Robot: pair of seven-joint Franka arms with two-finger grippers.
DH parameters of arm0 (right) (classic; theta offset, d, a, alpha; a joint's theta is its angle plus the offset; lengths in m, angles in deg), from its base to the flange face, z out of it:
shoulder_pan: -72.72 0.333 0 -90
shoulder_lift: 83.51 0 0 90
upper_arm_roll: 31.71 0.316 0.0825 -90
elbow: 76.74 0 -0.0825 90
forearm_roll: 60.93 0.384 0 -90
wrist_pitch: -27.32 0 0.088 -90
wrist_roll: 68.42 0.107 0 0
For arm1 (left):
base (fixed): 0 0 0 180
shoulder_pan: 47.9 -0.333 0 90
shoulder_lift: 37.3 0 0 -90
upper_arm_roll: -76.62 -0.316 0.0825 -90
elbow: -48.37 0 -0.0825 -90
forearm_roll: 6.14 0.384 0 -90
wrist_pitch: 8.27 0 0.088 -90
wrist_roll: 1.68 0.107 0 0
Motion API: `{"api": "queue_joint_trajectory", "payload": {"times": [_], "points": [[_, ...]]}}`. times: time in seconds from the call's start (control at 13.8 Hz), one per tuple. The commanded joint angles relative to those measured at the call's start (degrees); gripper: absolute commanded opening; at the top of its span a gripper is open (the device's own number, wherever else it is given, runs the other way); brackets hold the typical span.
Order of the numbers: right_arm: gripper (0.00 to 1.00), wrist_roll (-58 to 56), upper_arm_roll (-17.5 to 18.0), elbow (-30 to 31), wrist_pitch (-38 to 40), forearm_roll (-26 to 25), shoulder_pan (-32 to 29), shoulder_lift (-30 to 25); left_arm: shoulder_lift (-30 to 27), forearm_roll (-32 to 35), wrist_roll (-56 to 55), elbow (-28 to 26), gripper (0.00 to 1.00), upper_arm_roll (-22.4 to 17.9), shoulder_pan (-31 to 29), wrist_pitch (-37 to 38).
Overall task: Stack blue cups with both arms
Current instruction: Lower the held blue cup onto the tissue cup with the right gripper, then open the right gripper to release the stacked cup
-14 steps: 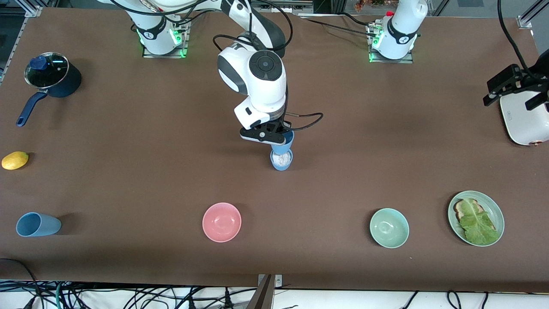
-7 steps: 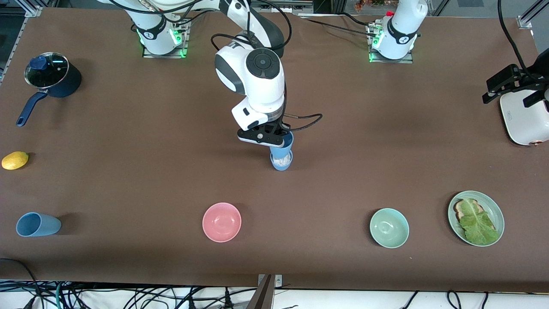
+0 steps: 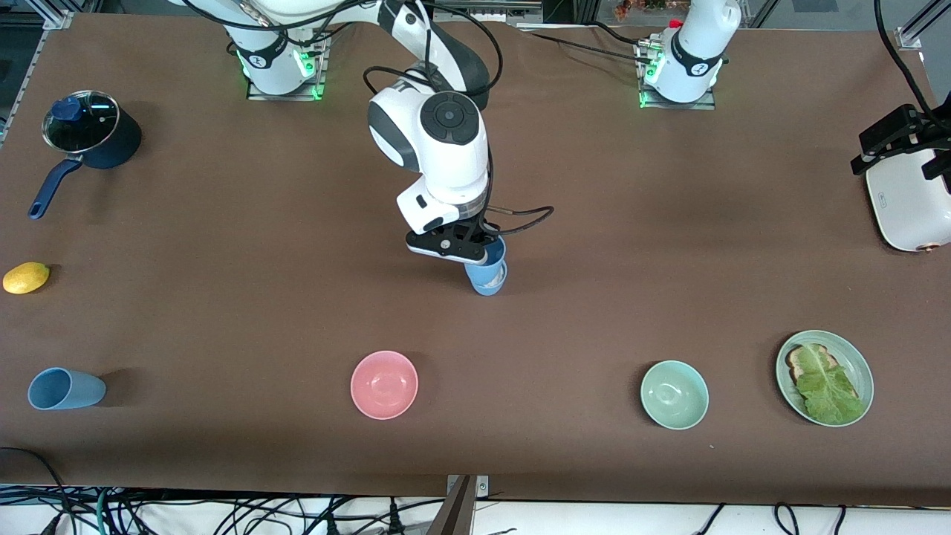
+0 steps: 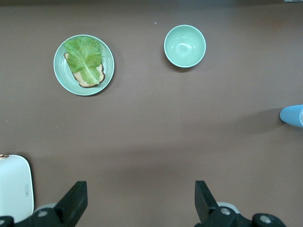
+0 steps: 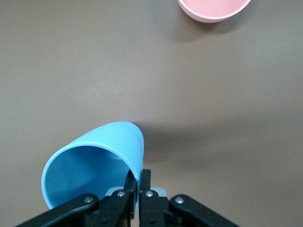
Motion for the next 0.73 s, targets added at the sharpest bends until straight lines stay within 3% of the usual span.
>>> {"api": "queue_joint_trajectory", "payload": {"times": [0.0, 0.65], "points": [[0.00, 0.4, -0.2, -2.4, -0.5, -1.1, 0.7, 1.9, -1.3, -0.1, 0.9, -1.2, 1.00, 0.0, -0.3, -0.1], [0.00, 1.1, -0.2, -1.8, -0.6, -2.3, 1.2, 3.0, -1.5, -0.6, 1.1, -1.4, 1.00, 0.7, -0.3, 0.9]]}}
